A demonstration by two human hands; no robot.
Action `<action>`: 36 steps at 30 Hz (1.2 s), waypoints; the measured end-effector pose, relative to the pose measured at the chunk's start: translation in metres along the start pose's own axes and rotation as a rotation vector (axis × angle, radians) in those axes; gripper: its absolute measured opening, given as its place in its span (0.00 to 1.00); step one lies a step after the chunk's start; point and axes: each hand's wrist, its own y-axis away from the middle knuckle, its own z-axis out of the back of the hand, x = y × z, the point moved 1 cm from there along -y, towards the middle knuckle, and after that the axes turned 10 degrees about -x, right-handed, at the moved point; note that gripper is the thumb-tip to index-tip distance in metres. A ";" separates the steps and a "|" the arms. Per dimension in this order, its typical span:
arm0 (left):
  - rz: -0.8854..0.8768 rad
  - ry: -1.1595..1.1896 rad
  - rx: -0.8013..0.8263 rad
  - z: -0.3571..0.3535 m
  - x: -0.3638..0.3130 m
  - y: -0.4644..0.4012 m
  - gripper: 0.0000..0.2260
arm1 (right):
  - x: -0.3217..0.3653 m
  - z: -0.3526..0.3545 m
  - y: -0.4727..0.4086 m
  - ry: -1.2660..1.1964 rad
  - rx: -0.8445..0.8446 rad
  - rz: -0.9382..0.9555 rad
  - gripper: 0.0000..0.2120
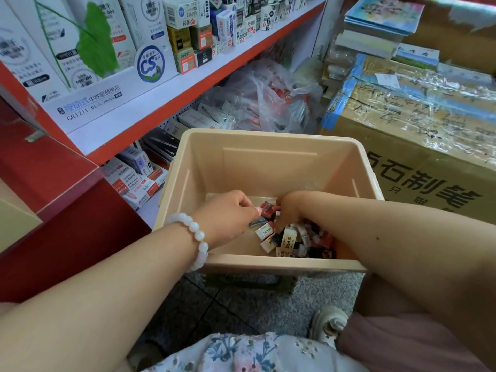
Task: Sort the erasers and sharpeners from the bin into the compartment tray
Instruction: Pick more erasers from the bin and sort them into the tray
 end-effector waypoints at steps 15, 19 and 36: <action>0.131 0.192 0.002 0.002 -0.004 -0.002 0.12 | -0.008 0.011 0.002 -0.214 -0.206 0.091 0.18; 0.306 0.506 -0.012 0.005 -0.008 -0.002 0.14 | -0.014 0.037 0.019 -0.517 -0.331 0.049 0.13; 0.487 1.604 0.042 0.019 -0.015 0.012 0.19 | 0.047 0.087 0.138 -0.444 -0.646 0.528 0.29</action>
